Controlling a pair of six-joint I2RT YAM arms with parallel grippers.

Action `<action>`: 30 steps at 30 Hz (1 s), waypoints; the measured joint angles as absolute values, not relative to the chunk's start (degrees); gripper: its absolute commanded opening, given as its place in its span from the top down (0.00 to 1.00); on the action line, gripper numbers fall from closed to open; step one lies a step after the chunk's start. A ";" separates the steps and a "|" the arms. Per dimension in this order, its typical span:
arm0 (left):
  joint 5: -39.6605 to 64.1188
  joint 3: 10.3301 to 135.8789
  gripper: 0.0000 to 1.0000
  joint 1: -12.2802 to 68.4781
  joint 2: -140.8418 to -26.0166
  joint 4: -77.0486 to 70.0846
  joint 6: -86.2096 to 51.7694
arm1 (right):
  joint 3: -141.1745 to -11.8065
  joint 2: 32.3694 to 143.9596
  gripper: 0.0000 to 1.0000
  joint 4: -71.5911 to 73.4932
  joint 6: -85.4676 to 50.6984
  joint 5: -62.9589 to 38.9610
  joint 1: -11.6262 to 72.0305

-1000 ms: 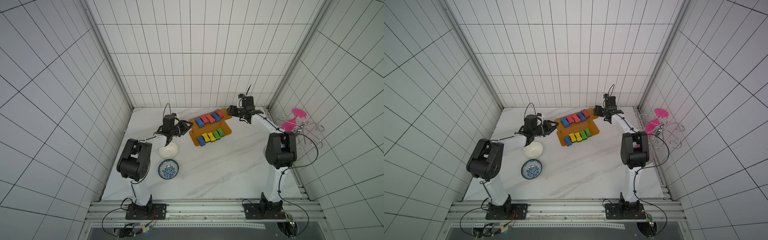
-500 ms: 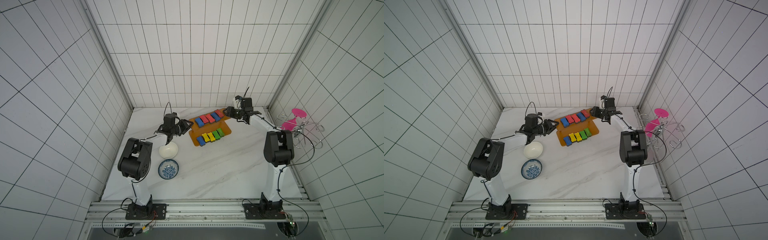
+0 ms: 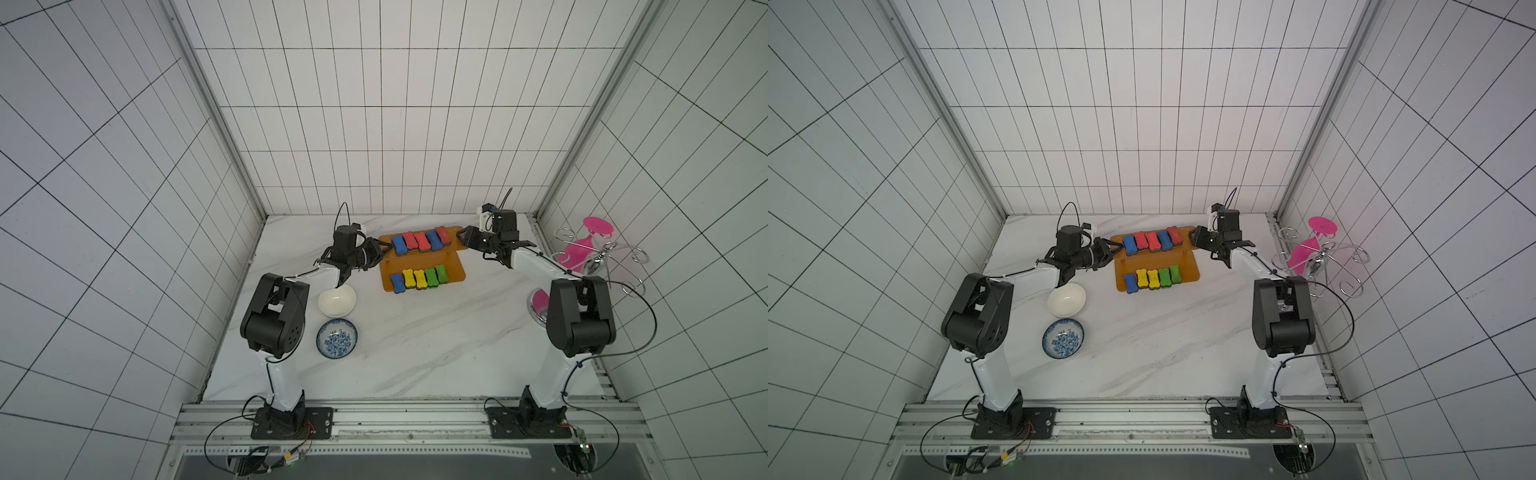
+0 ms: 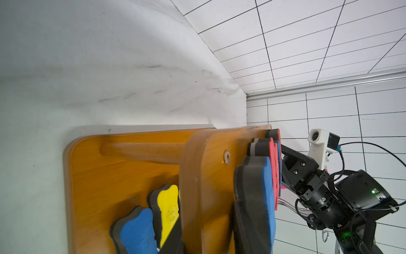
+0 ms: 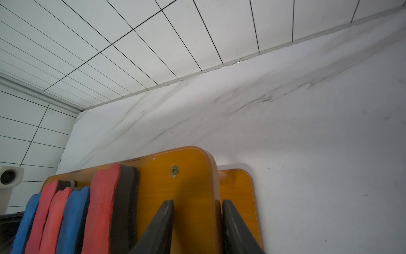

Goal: Remove the whiteboard erasers from the shelf
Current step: Move the shelf to the center of the board.

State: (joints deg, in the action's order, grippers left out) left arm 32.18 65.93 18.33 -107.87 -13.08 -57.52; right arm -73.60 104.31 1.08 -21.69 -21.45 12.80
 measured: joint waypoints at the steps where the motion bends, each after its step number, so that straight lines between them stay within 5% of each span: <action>1: 32.23 65.91 0.75 18.44 -107.87 -13.13 -57.58 | -72.31 103.39 0.62 1.74 -21.71 -20.91 12.82; 30: 26.98 66.30 0.65 20.95 -108.42 -14.15 -54.26 | -58.72 91.59 0.60 4.36 -21.91 -15.31 13.52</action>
State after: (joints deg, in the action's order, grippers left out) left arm 26.98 66.30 20.95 -108.42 -14.15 -54.26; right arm -58.72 91.59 4.36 -21.91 -15.31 13.52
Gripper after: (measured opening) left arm 0.350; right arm 0.394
